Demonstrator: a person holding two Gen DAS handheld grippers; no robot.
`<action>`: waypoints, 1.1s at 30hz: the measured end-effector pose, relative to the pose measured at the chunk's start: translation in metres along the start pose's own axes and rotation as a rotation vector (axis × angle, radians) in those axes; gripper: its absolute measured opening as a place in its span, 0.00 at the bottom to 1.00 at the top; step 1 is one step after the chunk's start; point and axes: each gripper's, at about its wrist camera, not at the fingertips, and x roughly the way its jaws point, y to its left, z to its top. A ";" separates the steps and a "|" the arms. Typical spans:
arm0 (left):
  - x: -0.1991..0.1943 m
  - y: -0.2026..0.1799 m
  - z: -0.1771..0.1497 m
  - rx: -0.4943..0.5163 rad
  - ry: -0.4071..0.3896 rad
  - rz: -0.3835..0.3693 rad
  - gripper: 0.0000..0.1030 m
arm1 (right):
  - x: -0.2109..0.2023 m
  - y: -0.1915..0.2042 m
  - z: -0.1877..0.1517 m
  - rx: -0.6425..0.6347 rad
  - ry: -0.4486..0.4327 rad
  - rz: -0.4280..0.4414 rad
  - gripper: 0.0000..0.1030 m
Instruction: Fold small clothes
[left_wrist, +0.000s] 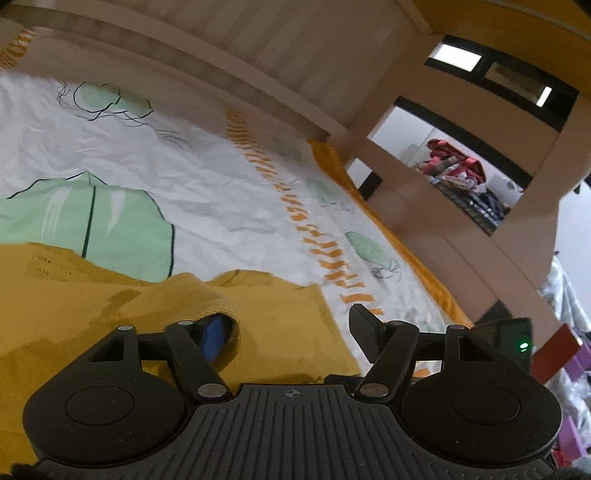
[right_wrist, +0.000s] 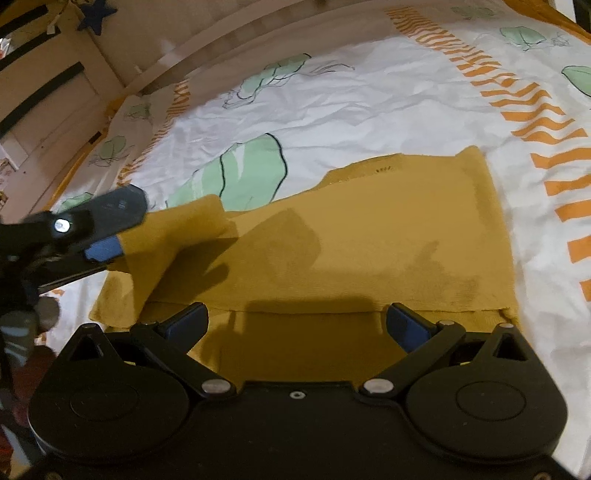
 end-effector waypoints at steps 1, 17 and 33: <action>0.000 0.000 0.001 -0.013 -0.004 -0.015 0.67 | 0.000 -0.001 0.000 -0.002 -0.001 -0.006 1.00; 0.024 -0.040 -0.025 0.170 0.077 -0.064 0.85 | -0.020 -0.045 0.024 0.069 -0.094 -0.157 1.00; 0.047 -0.075 -0.075 0.564 0.301 -0.075 0.87 | -0.018 -0.035 0.032 -0.025 -0.023 -0.041 1.00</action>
